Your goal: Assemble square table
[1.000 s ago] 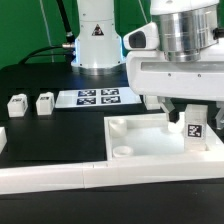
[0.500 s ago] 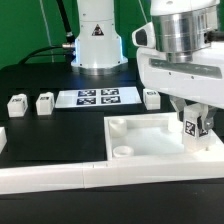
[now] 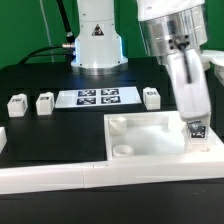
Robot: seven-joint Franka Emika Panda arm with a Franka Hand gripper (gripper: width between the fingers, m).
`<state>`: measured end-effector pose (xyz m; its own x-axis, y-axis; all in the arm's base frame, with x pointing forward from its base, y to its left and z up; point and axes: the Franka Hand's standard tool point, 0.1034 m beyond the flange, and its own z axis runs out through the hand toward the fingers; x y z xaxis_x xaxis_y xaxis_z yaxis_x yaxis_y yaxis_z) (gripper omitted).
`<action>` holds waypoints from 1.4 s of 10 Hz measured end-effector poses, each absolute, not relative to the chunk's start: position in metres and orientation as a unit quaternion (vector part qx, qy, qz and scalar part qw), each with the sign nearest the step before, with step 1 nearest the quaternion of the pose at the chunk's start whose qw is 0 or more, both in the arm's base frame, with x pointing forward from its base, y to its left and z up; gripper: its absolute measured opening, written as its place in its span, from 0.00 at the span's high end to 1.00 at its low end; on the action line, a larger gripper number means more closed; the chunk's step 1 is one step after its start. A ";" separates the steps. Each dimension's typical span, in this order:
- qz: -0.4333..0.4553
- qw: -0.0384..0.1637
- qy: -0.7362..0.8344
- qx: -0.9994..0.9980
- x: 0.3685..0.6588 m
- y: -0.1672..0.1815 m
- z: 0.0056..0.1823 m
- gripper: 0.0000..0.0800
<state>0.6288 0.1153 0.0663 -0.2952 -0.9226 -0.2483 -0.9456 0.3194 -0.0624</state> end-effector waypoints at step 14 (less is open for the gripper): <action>0.044 0.122 0.832 -0.539 0.619 0.119 0.095 0.19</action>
Offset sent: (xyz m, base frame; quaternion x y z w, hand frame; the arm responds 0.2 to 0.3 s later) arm -0.0106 -0.0087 -0.0011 -0.0290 0.0568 0.1220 0.9905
